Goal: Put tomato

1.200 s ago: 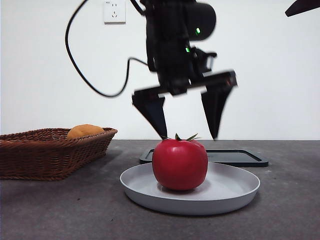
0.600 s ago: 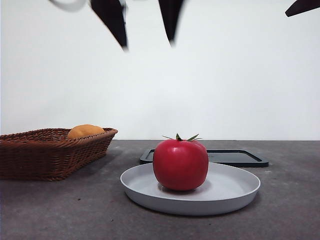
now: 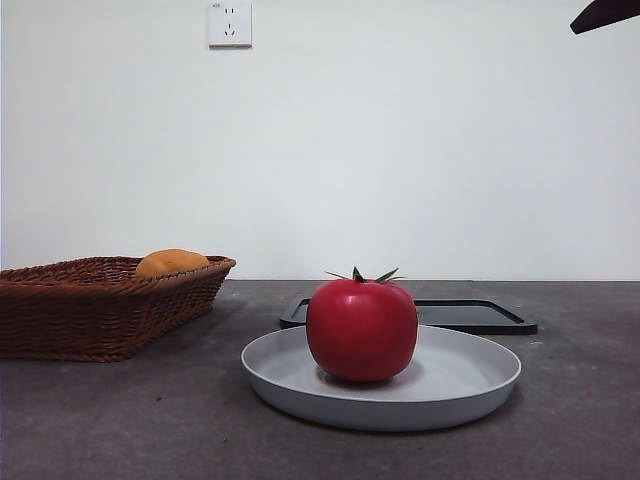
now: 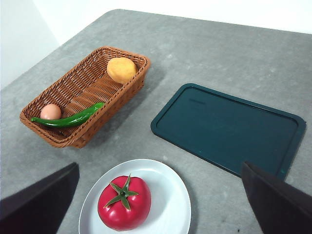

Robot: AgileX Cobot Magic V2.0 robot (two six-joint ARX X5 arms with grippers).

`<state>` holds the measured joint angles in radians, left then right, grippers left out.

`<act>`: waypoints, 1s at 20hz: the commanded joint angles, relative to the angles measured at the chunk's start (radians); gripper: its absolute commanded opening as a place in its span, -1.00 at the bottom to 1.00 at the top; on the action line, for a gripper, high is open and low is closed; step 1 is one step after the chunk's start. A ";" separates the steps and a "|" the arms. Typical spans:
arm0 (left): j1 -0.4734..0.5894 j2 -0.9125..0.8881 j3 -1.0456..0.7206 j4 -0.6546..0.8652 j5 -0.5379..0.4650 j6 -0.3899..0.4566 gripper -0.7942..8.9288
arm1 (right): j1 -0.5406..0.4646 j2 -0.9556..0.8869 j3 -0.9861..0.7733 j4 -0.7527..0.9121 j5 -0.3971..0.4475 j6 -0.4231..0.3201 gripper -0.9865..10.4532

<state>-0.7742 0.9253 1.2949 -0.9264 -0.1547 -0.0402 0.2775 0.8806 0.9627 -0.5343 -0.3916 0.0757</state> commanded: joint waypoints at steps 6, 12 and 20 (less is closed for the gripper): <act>-0.005 -0.396 -0.357 0.189 -0.002 -0.111 0.45 | 0.003 0.006 0.019 0.009 -0.001 -0.005 0.39; -0.005 -0.424 -0.363 0.193 -0.002 -0.103 0.45 | 0.005 0.008 0.019 0.025 -0.008 0.057 0.39; -0.005 -0.424 -0.363 0.193 -0.002 -0.103 0.45 | 0.232 0.313 0.085 0.001 0.044 0.096 0.36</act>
<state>-0.7742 0.4973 0.9226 -0.7441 -0.1547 -0.1444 0.4992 1.1751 1.0195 -0.5438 -0.3534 0.1619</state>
